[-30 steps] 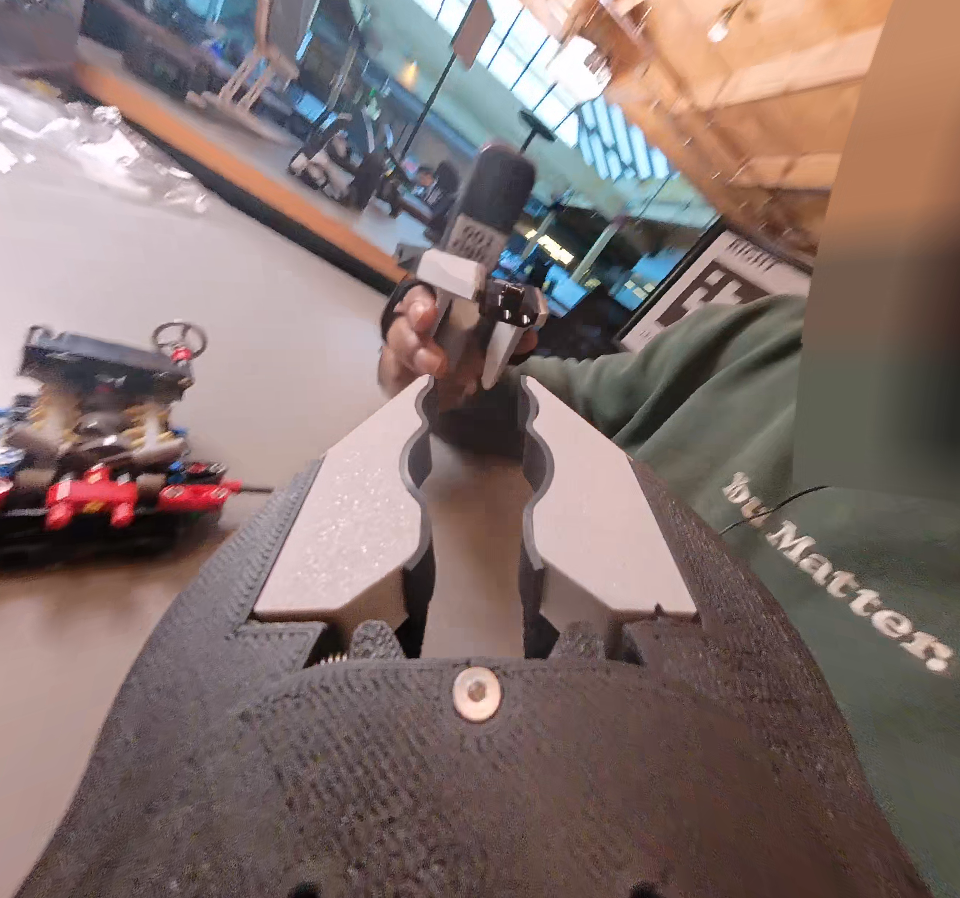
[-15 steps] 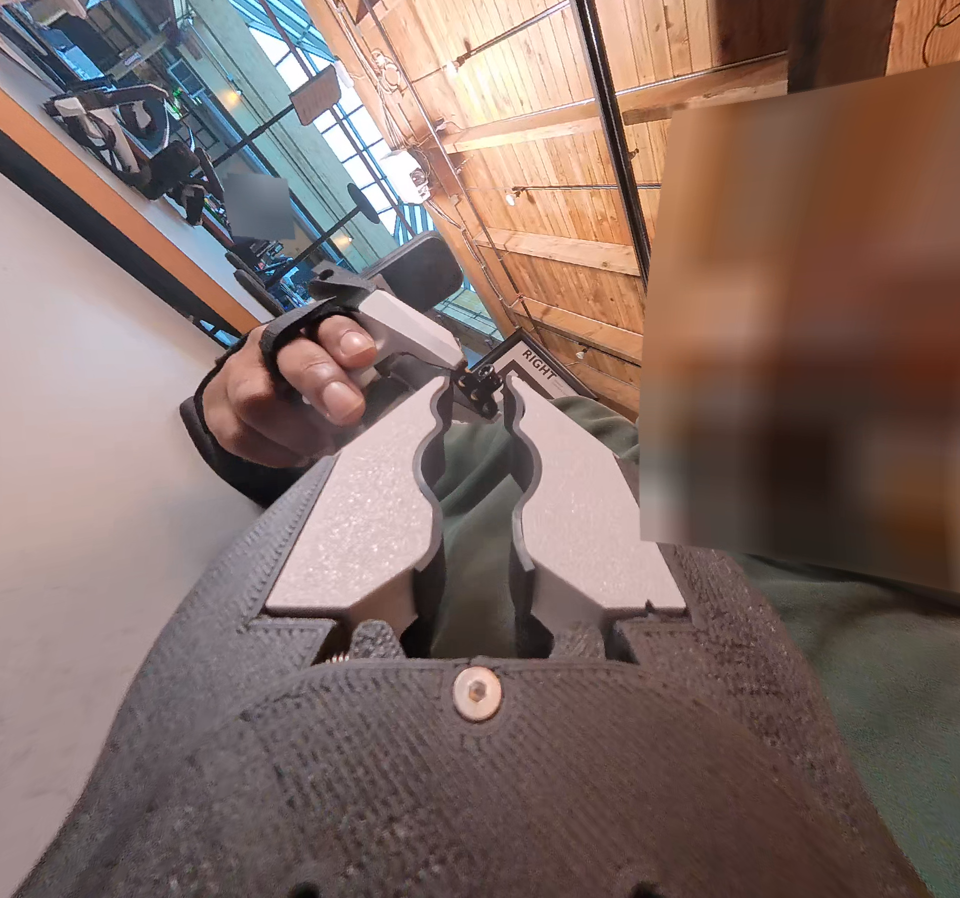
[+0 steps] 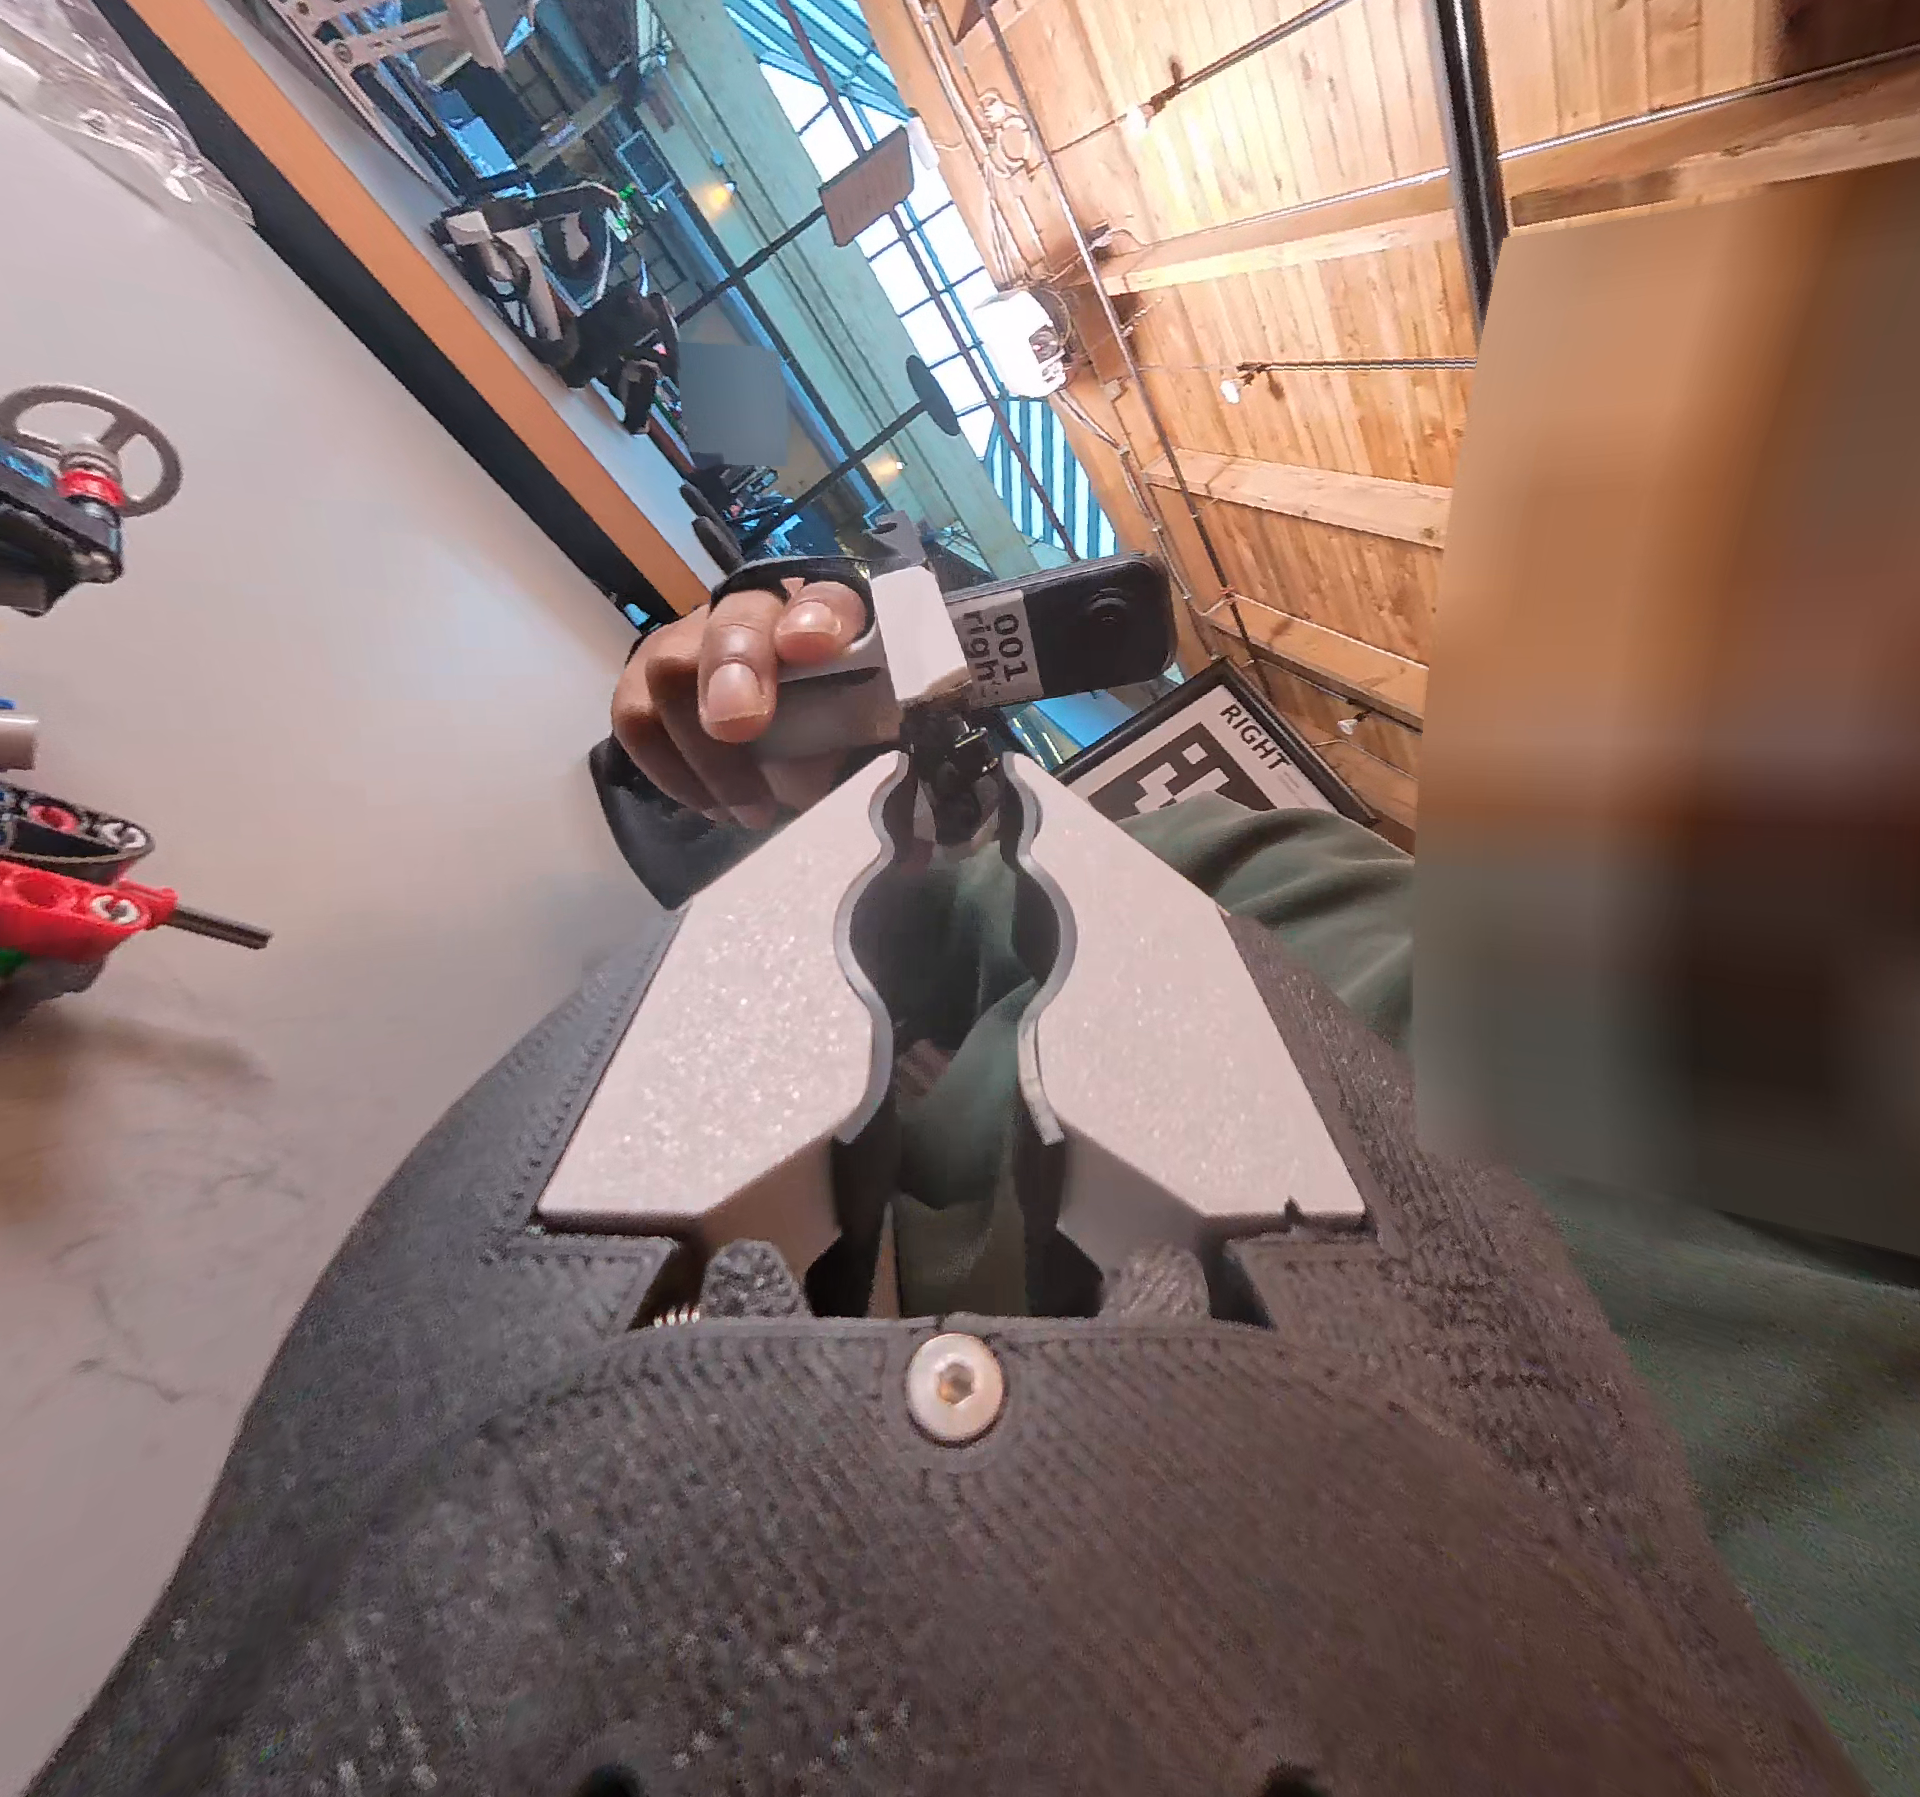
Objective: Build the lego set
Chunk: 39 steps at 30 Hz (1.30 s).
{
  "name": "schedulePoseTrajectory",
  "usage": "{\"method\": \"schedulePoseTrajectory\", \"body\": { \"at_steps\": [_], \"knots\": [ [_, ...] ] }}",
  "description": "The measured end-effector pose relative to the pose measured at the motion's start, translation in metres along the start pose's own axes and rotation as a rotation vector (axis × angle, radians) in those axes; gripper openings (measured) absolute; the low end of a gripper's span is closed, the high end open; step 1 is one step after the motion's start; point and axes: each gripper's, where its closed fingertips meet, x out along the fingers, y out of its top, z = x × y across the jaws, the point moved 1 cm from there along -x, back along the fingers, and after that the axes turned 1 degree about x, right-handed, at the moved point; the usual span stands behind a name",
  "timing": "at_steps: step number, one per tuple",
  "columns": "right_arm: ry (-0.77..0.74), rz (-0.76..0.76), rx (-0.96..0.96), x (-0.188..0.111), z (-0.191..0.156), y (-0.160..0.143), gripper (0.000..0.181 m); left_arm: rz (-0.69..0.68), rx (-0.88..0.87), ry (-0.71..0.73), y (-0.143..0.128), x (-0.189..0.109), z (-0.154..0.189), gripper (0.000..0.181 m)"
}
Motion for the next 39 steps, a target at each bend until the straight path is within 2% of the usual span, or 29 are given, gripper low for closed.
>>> {"method": "schedulePoseTrajectory", "body": {
  "at_steps": [6, 13, 20, 27, 30, 31, 33, 36, 39],
  "knots": [
    [-0.023, -0.059, -0.084, 0.0, 0.001, -0.008, 0.022, -0.021, 0.084, 0.105, 0.0, -0.003, -0.006, 0.018],
    [-0.044, -0.12, -0.15, 0.002, 0.001, -0.018, 0.022, -0.054, 0.161, 0.202, -0.003, -0.004, -0.016, 0.013],
    [-0.038, -0.158, -0.067, 0.003, 0.002, -0.023, 0.032, -0.025, 0.177, 0.226, 0.0, -0.005, -0.018, 0.012],
    [-0.05, -0.164, -0.084, 0.004, 0.003, -0.023, 0.022, -0.029, 0.141, 0.209, -0.003, -0.003, -0.02, 0.012],
    [-0.018, -0.175, -0.02, 0.002, 0.003, -0.024, 0.022, -0.028, 0.135, 0.22, -0.002, -0.003, -0.021, 0.013],
    [-0.019, -0.183, 0.004, 0.0, 0.007, -0.024, 0.022, -0.029, 0.17, 0.235, 0.001, -0.005, -0.019, 0.019],
    [0.001, -0.237, 0.073, -0.008, 0.014, -0.031, 0.022, -0.108, 0.311, 0.28, 0.002, -0.012, -0.016, 0.029],
    [0.093, -0.399, 0.161, -0.024, 0.009, -0.063, 0.023, -0.461, 0.603, 0.505, -0.026, -0.039, -0.042, 0.041],
    [0.157, -0.494, 0.22, -0.032, -0.001, -0.088, 0.023, -0.707, 0.727, 0.573, -0.059, -0.053, -0.058, 0.042]
  ]
}}
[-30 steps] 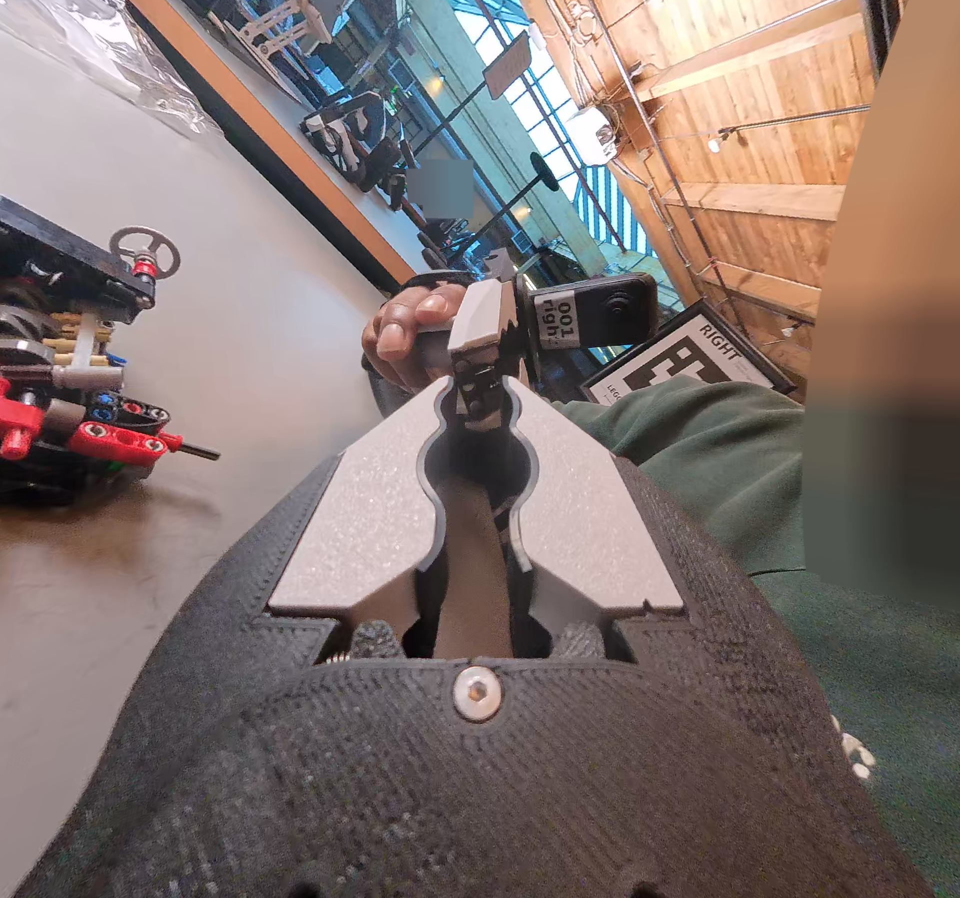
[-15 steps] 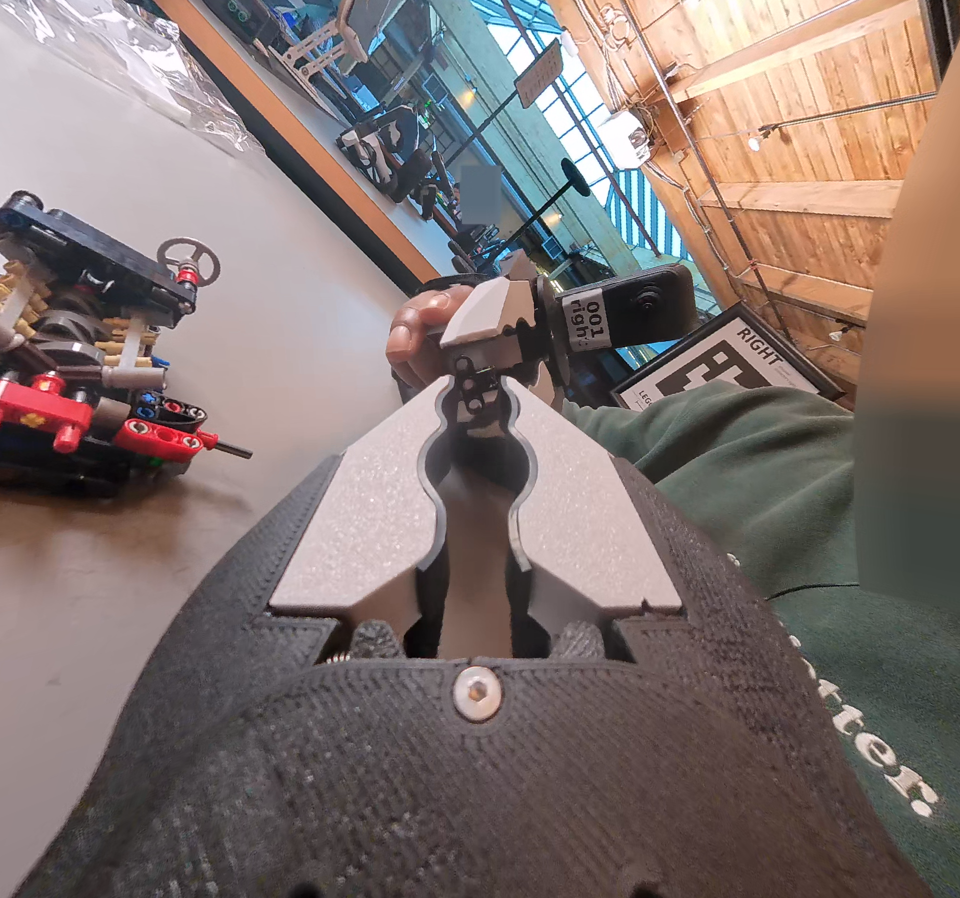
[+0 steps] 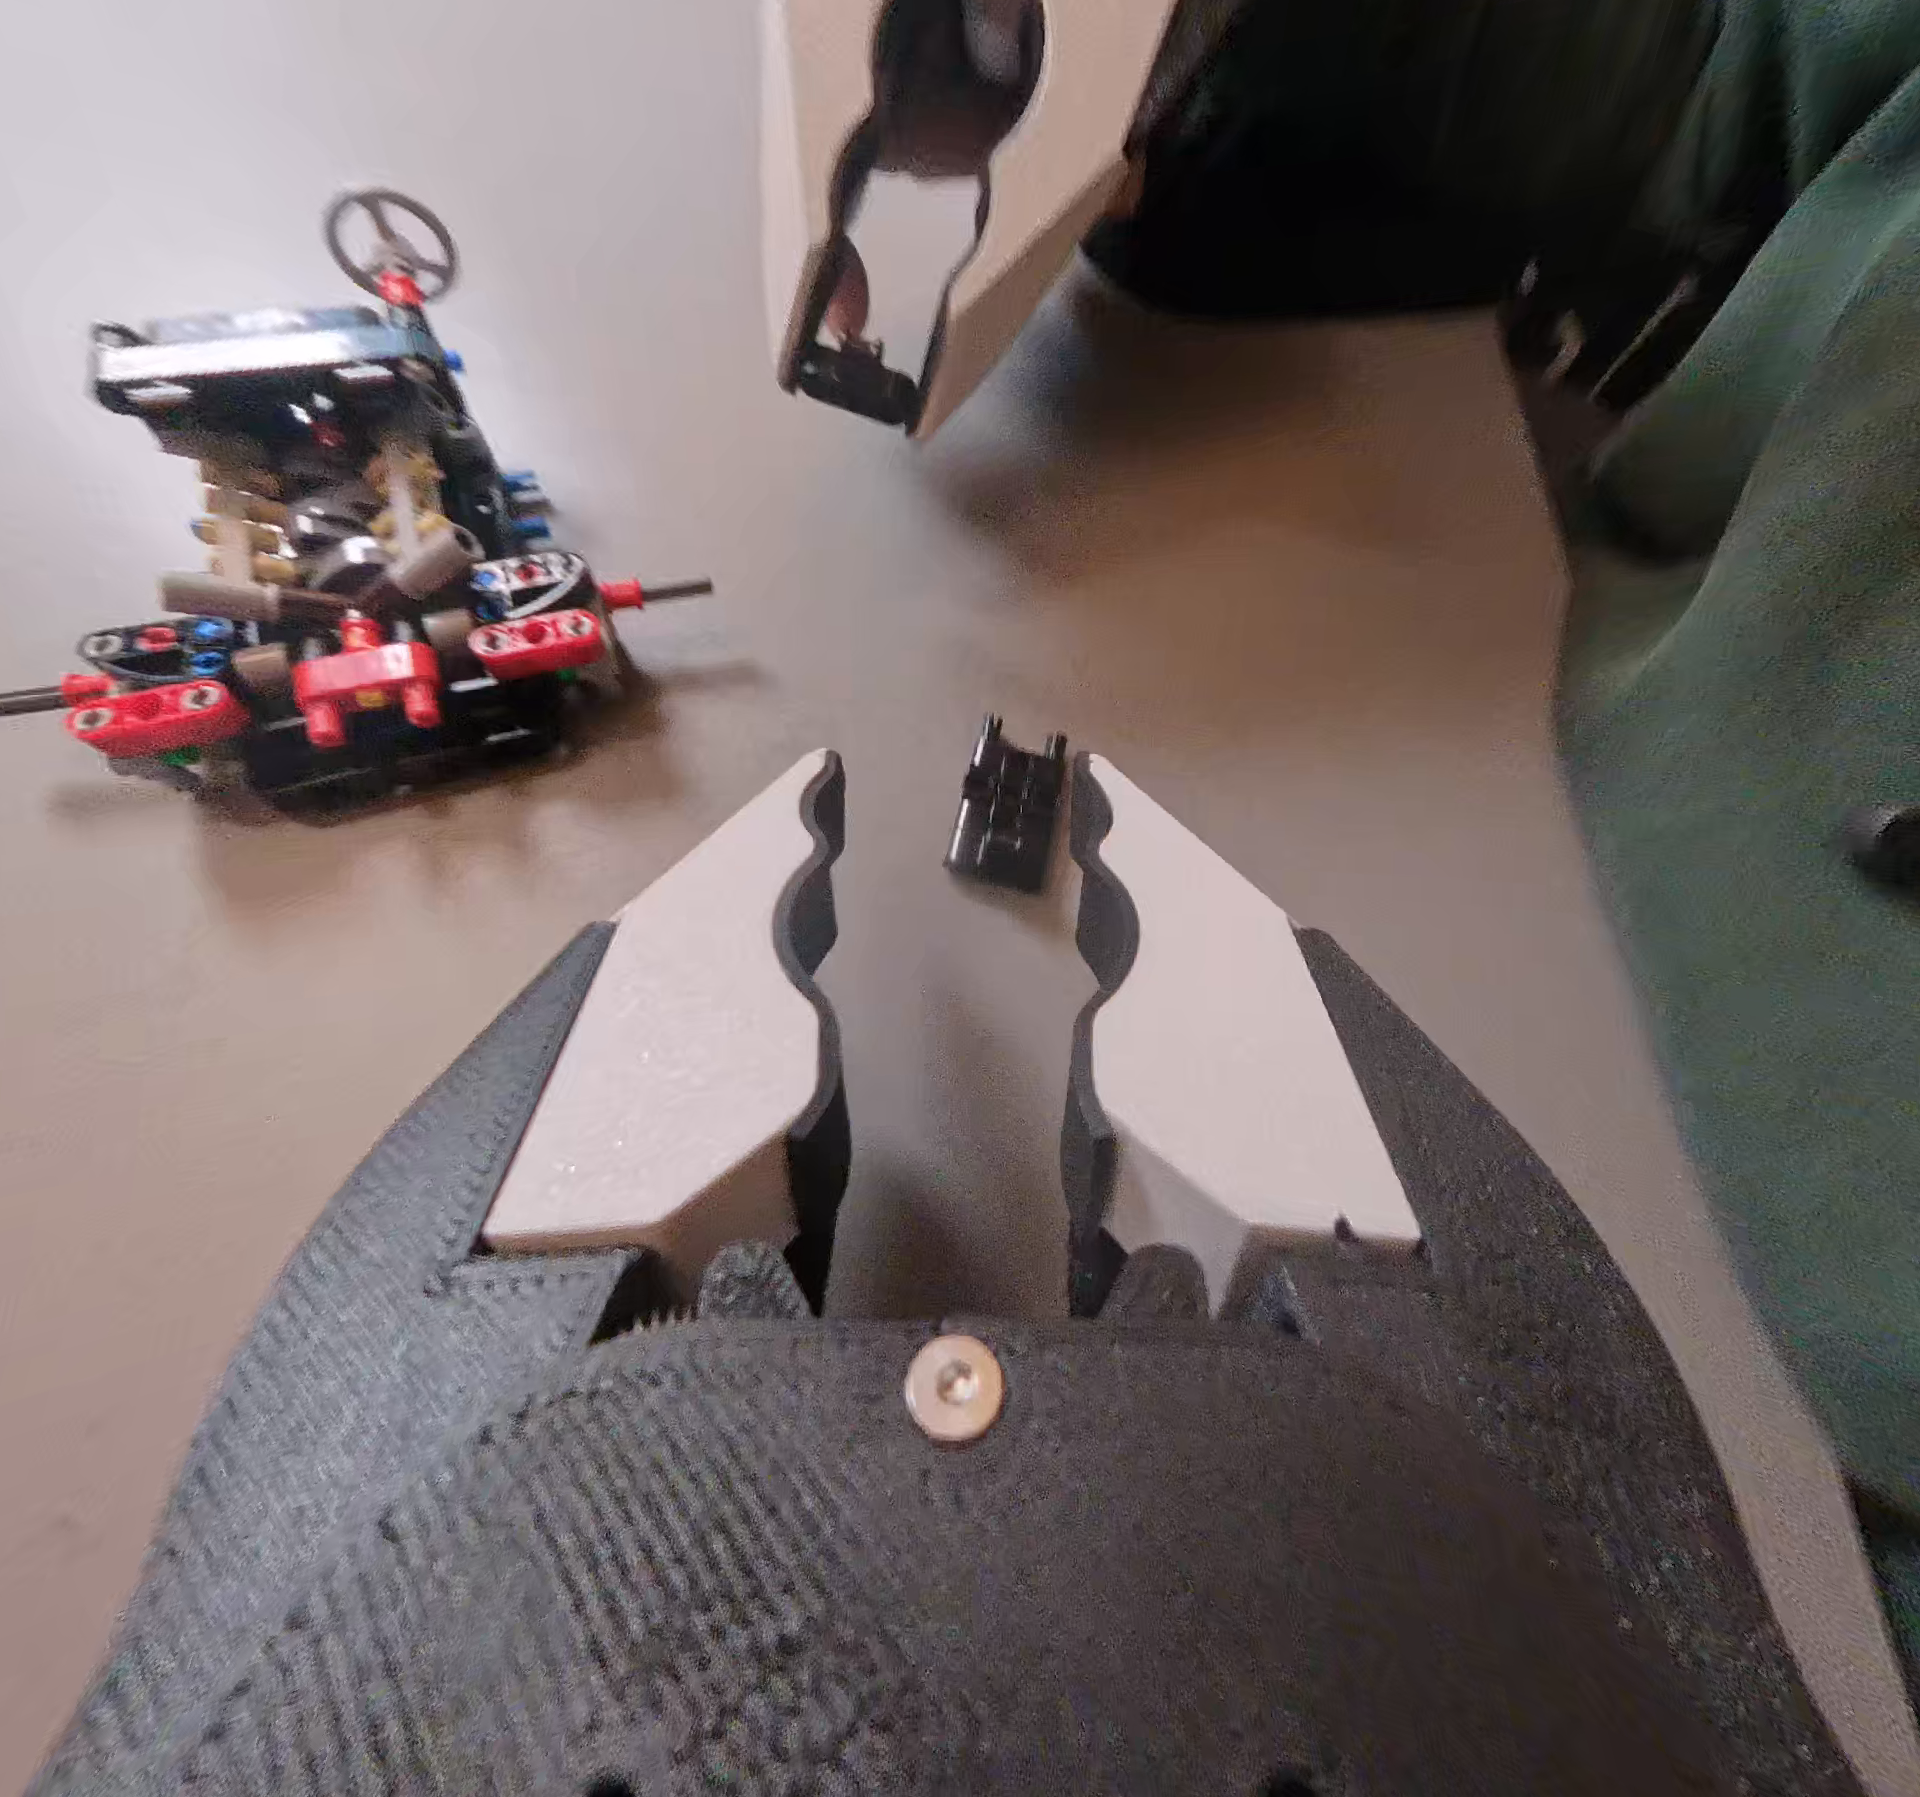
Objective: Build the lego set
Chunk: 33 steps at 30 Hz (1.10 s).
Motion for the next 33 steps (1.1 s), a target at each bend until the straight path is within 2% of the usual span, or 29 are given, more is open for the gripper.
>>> {"method": "schedulePoseTrajectory", "body": {
  "at_steps": [2, 6, 8, 11, 18, 33],
  "knots": [
    [0.045, -0.028, 0.024, 0.004, -0.005, -0.007, 0.022, -0.092, 0.09, 0.01, -0.014, 0.01, 0.005, 0.04],
    [0.085, -0.062, 0.037, 0.007, -0.013, -0.012, 0.022, -0.181, 0.183, 0.034, -0.026, 0.024, 0.011, 0.038],
    [0.112, -0.057, 0.037, 0.007, -0.018, -0.012, 0.022, -0.174, 0.223, 0.057, -0.023, 0.028, 0.012, 0.022],
    [0.137, -0.057, 0.028, 0.01, -0.025, -0.01, 0.023, -0.18, 0.235, 0.092, -0.019, 0.032, 0.009, 0.022],
    [0.177, -0.039, 0.004, 0.021, -0.041, -0.005, 0.022, -0.034, 0.125, 0.076, 0.007, 0.032, 0.01, 0.022],
    [0.236, 0.069, 0.054, 0.02, -0.044, 0.006, 0.023, 0.02, 0.081, 0.044, 0.014, 0.023, 0.012, 0.022]
  ]
}}
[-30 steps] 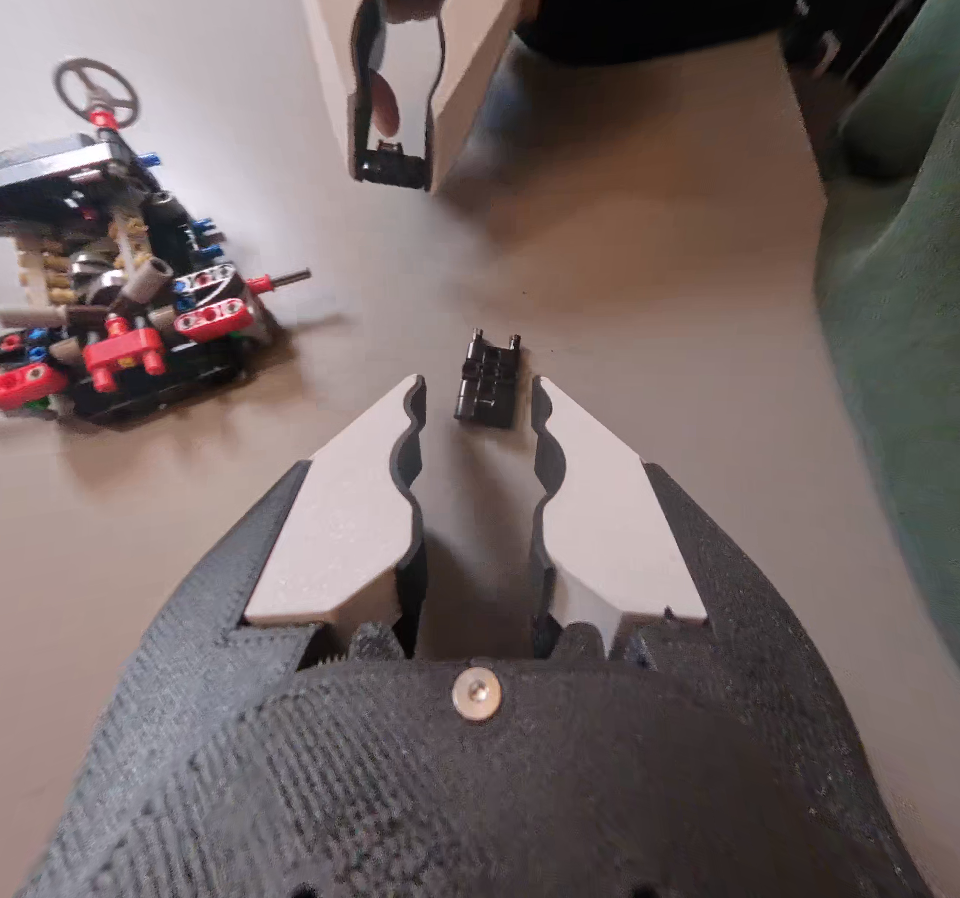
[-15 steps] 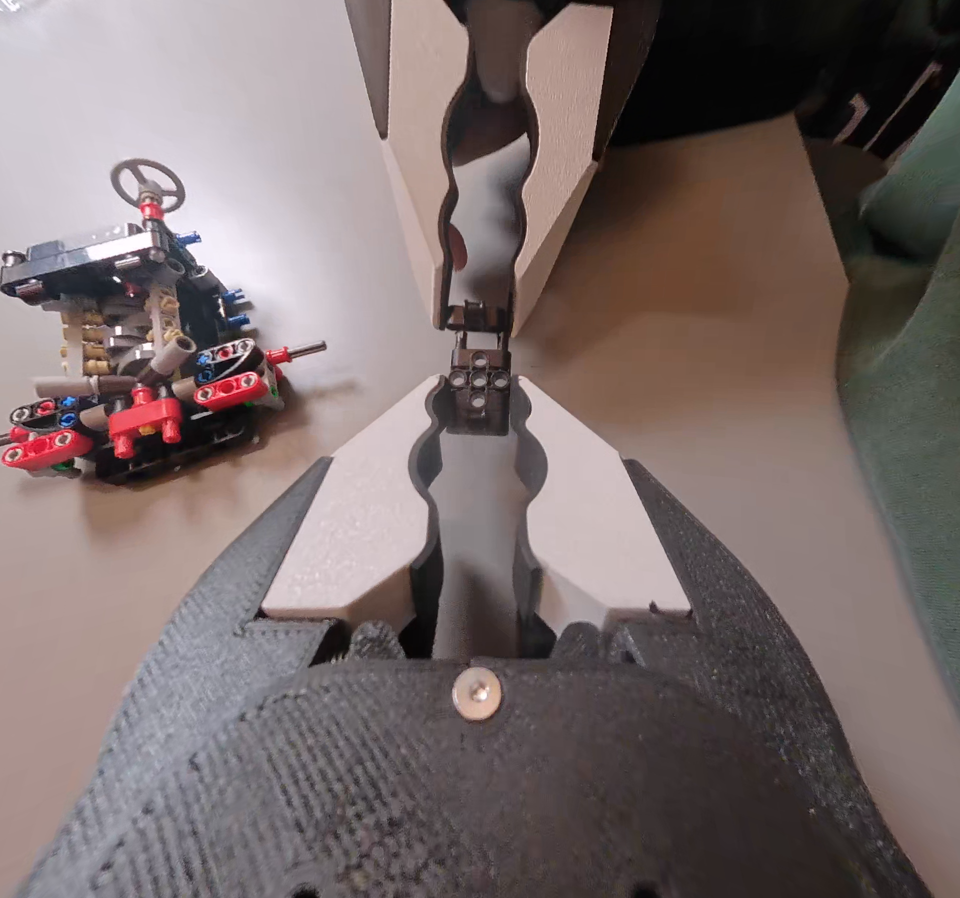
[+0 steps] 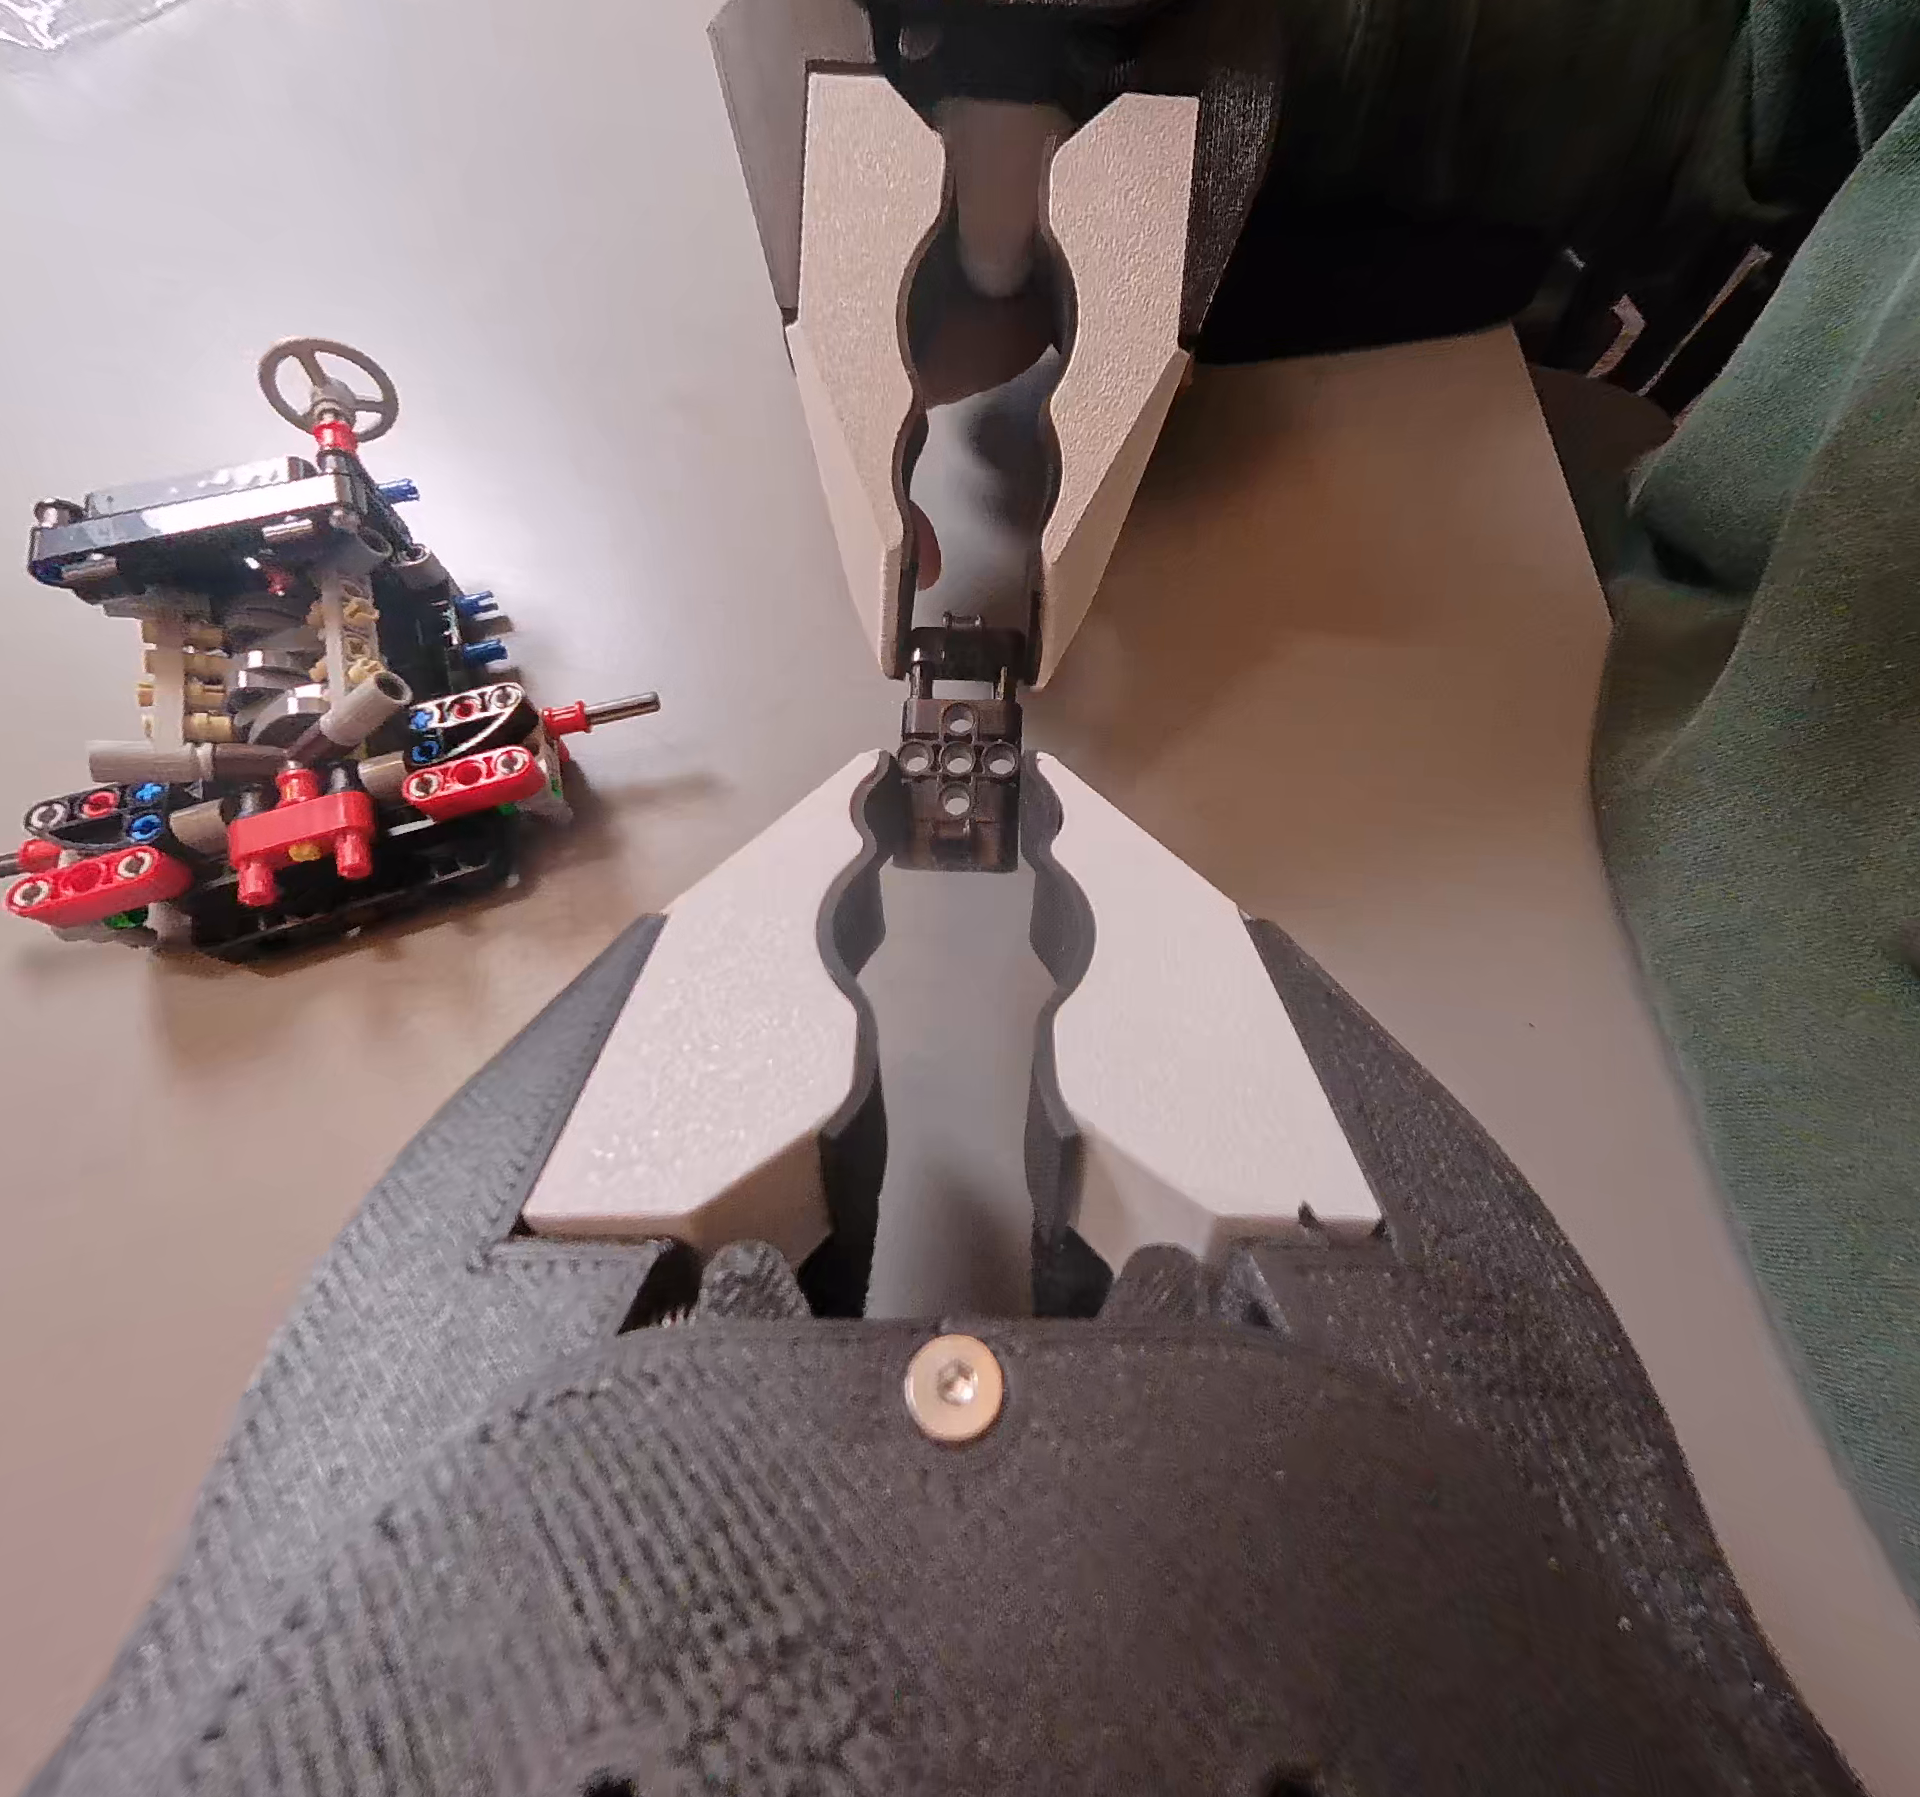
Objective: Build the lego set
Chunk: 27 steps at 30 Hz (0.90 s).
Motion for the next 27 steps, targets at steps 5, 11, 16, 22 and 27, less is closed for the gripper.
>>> {"method": "schedulePoseTrajectory", "body": {
  "at_steps": [5, 11, 16, 22, 27],
  "knots": [
    [0.017, 0.025, 0.027, 0.002, 0.0, 0.001, 0.023, 0.006, -0.047, -0.027, -0.001, -0.002, 0.0, 0.021],
    [0.035, 0.004, 0.054, 0.006, -0.001, -0.003, 0.023, -0.027, -0.079, -0.046, -0.008, 0.002, 0.002, 0.021],
    [0.017, -0.085, 0.016, 0.013, -0.005, -0.011, 0.023, -0.117, -0.053, -0.035, -0.021, 0.01, 0.005, 0.021],
    [-0.038, -0.257, -0.089, 0.018, -0.007, -0.024, 0.022, -0.184, 0.017, -0.006, -0.026, 0.013, 0.005, 0.021],
    [-0.05, -0.309, -0.112, 0.021, -0.008, -0.025, 0.022, -0.212, 0.05, 0.005, -0.027, 0.016, 0.006, 0.021]
  ]
}}
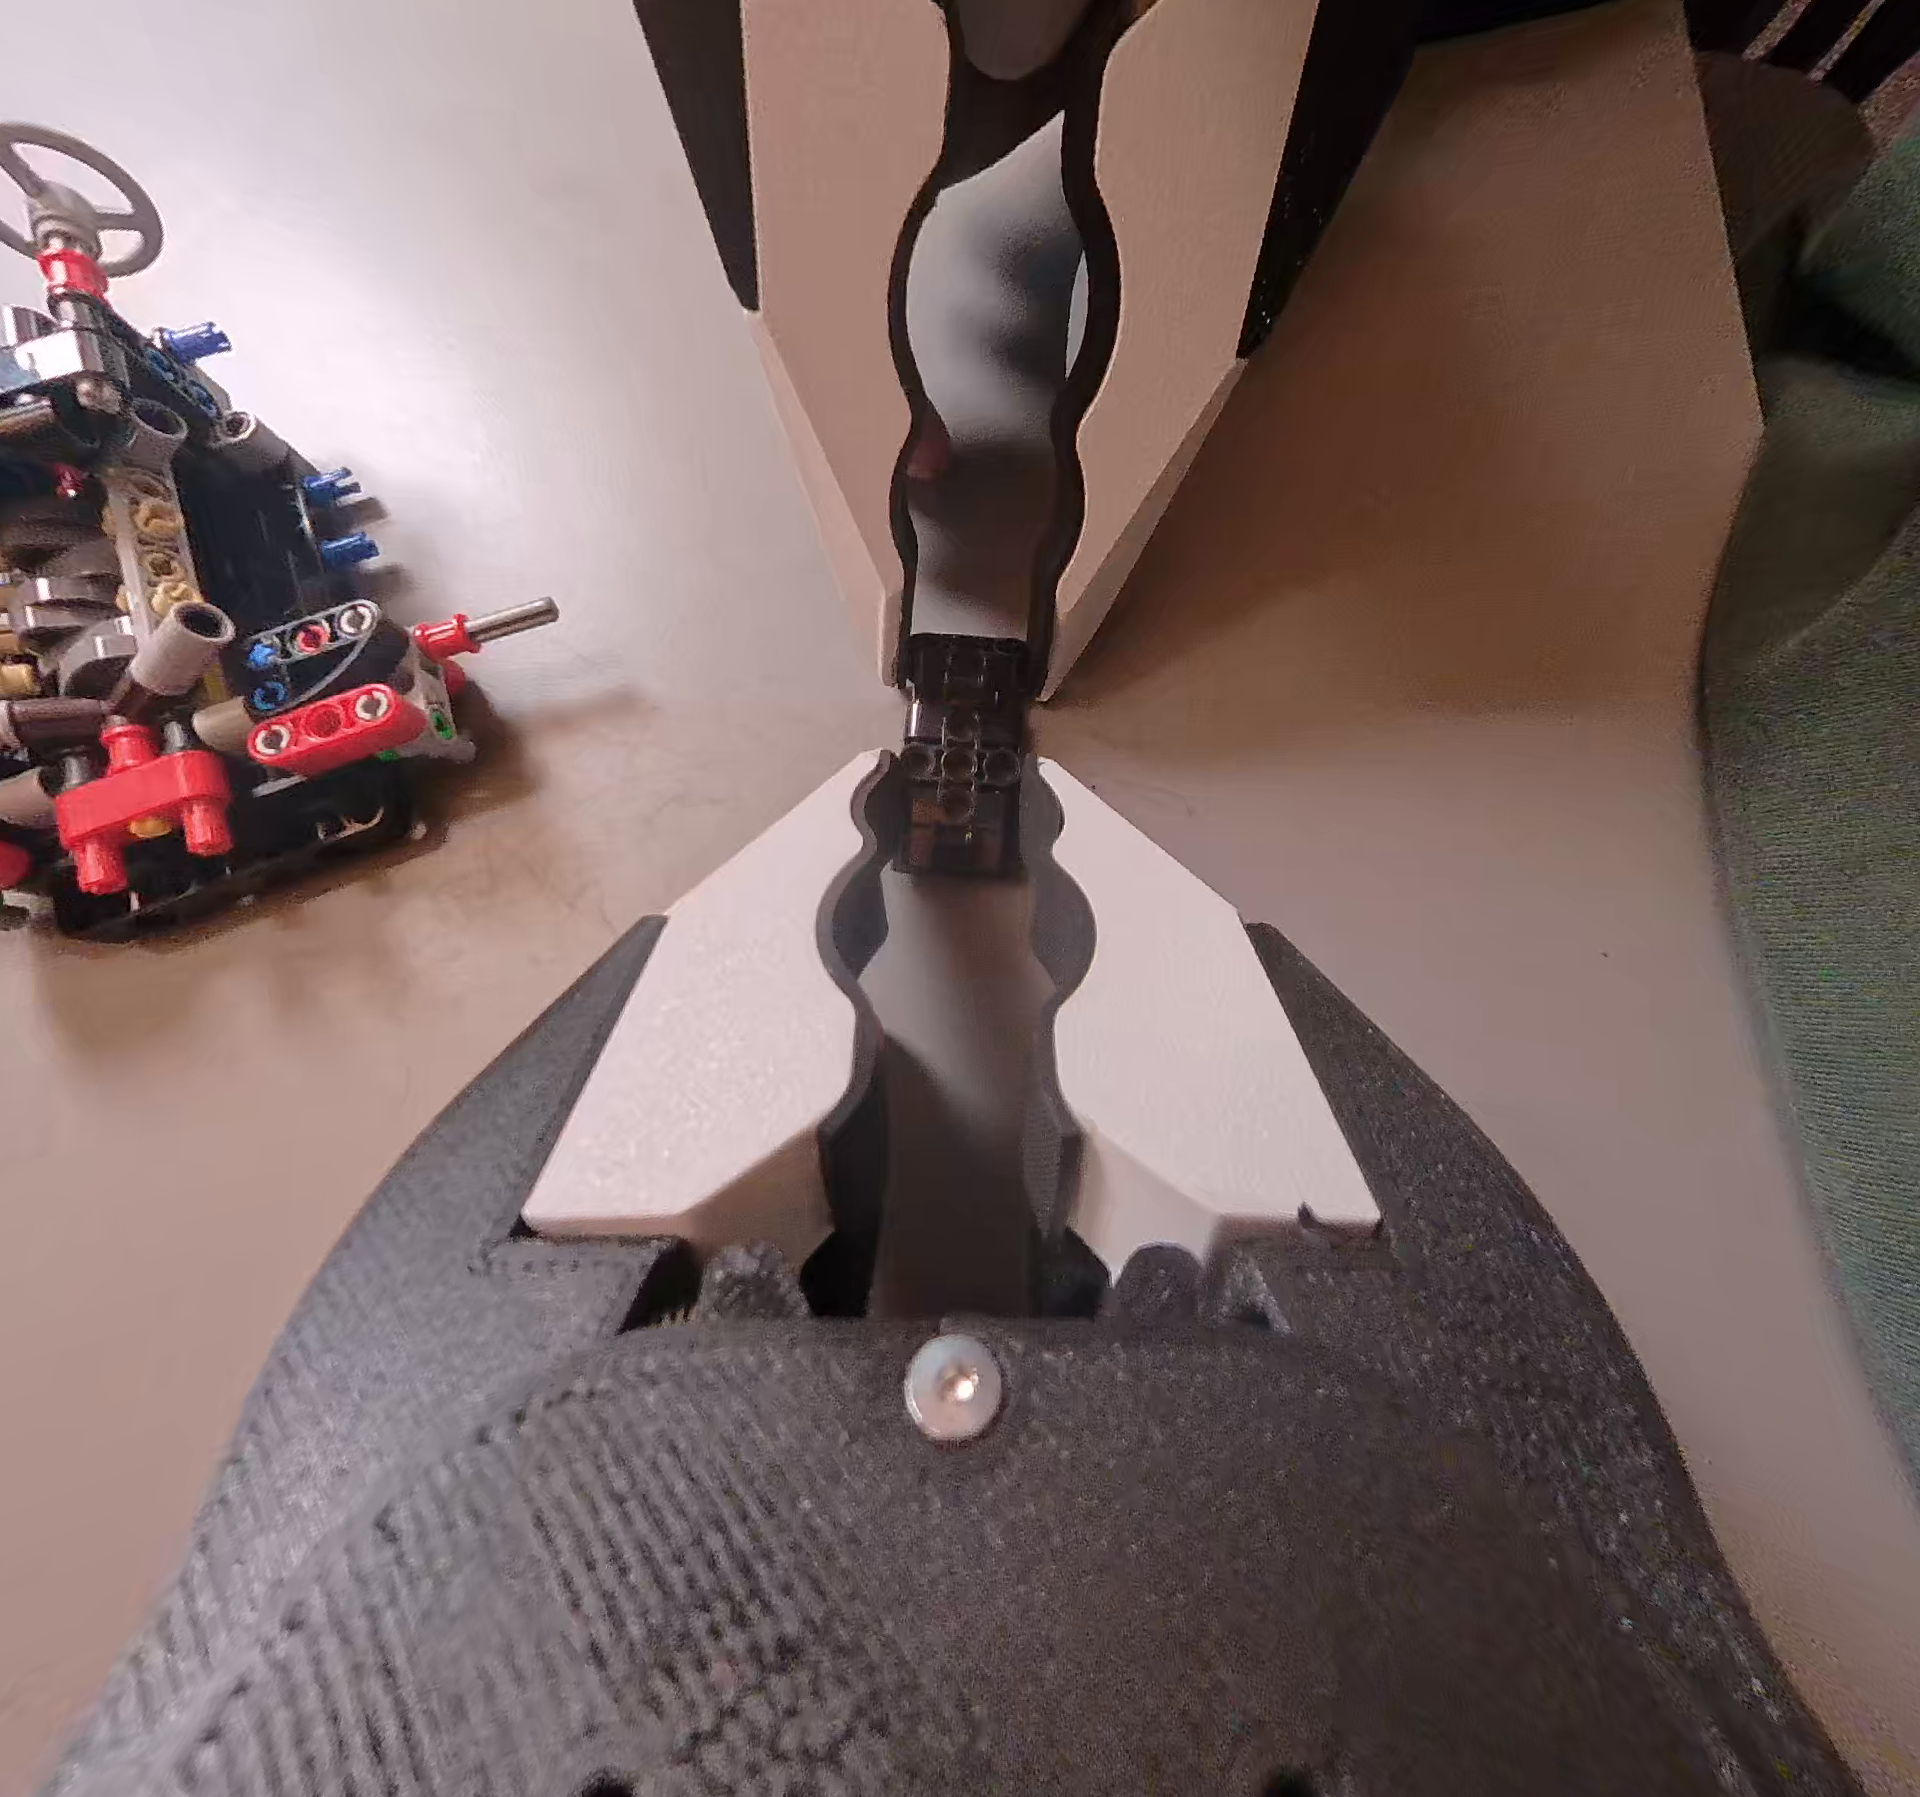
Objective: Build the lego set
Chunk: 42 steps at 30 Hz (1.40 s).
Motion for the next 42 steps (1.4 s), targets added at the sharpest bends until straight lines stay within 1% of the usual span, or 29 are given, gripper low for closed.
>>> {"method": "schedulePoseTrajectory", "body": {
  "at_steps": [7, 9, 13, 19, 22, 26, 28, 31, 34, 40, 42],
  "knots": [
    [0.008, 0.011, 0.013, -0.001, -0.001, -0.001, 0.023, 0.041, 0.036, 0.006, 0.001, 0.001, 0.001, 0.022],
    [-0.02, 0.002, -0.024, -0.002, 0.0, -0.002, 0.023, 0.033, 0.074, 0.032, 0.0, 0.002, 0.0, 0.022],
    [-0.036, -0.017, -0.063, -0.004, -0.003, -0.003, 0.023, 0.034, 0.078, 0.026, 0.001, 0.003, 0.002, 0.022],
    [-0.028, -0.037, -0.052, -0.007, -0.004, -0.006, 0.034, 0.039, 0.075, 0.025, 0.001, 0.003, 0.003, 0.022],
    [-0.037, -0.049, -0.054, -0.01, -0.003, -0.008, 0.034, 0.039, 0.075, 0.022, 0.0, 0.002, 0.003, 0.022],
    [-0.03, -0.038, -0.014, -0.021, -0.004, -0.006, 0.026, 0.04, 0.082, 0.022, 0.0, 0.002, 0.003, 0.022],
    [-0.02, -0.066, 0.015, -0.023, -0.006, -0.01, 0.025, 0.043, 0.085, 0.021, 0.0, 0.003, 0.003, 0.022],
    [-0.003, -0.098, 0.04, -0.016, -0.009, -0.016, 0.023, 0.044, 0.089, 0.02, 0.002, 0.004, 0.003, 0.022],
    [0.008, -0.102, 0.044, -0.013, -0.009, -0.014, 0.022, 0.033, 0.095, 0.014, 0.003, 0.005, 0.003, 0.022],
    [0.028, -0.118, 0.049, -0.012, -0.008, -0.013, 0.02, 0.023, 0.093, 0.01, 0.003, 0.006, 0.003, 0.022],
    [0.012, -0.117, 0.053, -0.011, -0.006, -0.013, 0.016, 0.017, 0.086, 0.01, 0.003, 0.006, 0.003, 0.022]
  ]
}}
